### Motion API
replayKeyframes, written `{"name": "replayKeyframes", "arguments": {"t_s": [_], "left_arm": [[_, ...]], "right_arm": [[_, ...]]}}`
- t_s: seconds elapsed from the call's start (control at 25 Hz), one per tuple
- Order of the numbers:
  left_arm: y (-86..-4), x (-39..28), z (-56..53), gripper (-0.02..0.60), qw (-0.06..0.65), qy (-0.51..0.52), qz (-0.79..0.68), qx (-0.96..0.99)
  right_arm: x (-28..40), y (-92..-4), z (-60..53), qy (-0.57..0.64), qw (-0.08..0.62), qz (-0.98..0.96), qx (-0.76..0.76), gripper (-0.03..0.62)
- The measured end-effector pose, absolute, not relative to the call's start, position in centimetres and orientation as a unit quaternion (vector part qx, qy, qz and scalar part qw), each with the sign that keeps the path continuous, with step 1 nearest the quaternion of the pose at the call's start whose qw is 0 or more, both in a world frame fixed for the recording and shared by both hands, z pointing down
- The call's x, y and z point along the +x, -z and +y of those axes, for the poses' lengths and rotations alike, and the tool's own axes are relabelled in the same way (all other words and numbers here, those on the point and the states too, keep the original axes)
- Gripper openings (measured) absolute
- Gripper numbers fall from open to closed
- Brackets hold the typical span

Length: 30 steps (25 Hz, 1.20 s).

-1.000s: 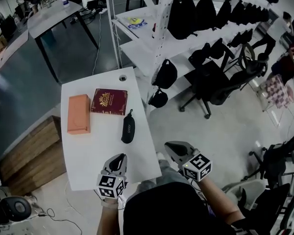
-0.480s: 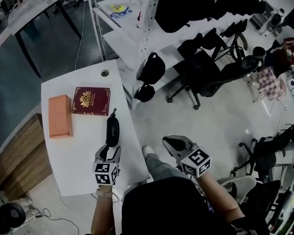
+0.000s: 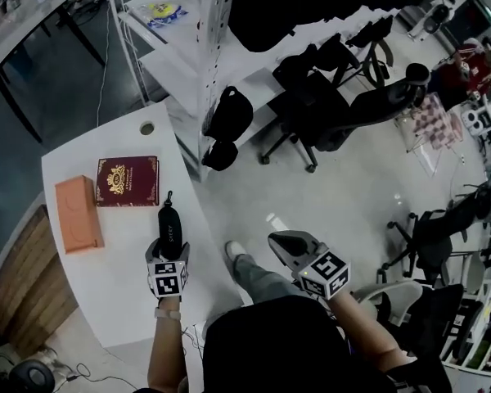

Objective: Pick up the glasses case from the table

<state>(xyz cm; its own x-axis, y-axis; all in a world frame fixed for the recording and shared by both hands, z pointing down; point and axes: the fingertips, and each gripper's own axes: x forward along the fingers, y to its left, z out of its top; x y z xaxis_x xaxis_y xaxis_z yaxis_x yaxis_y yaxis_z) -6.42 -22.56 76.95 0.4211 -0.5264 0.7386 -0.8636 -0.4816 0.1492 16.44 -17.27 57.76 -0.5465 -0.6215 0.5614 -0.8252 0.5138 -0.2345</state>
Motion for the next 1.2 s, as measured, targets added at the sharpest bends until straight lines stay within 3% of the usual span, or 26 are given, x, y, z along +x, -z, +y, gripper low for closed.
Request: {"name": "replayKeyframes", "arguments": {"t_s": [0.48, 1.2], "left_arm": [[-81.0, -6.6, -24.1, 0.359, 0.294, -0.342, -0.42, 0.788], [-78.4, -7.8, -23.3, 0.353, 0.283, -0.33, -0.444, 0.784]], "right_arm": [[17.9, -58.5, -17.0, -0.261, 0.206, -0.826, 0.455, 0.029], [17.6, -57.7, -15.8, -0.252, 0.201, -0.832, 0.452, 0.029]]}}
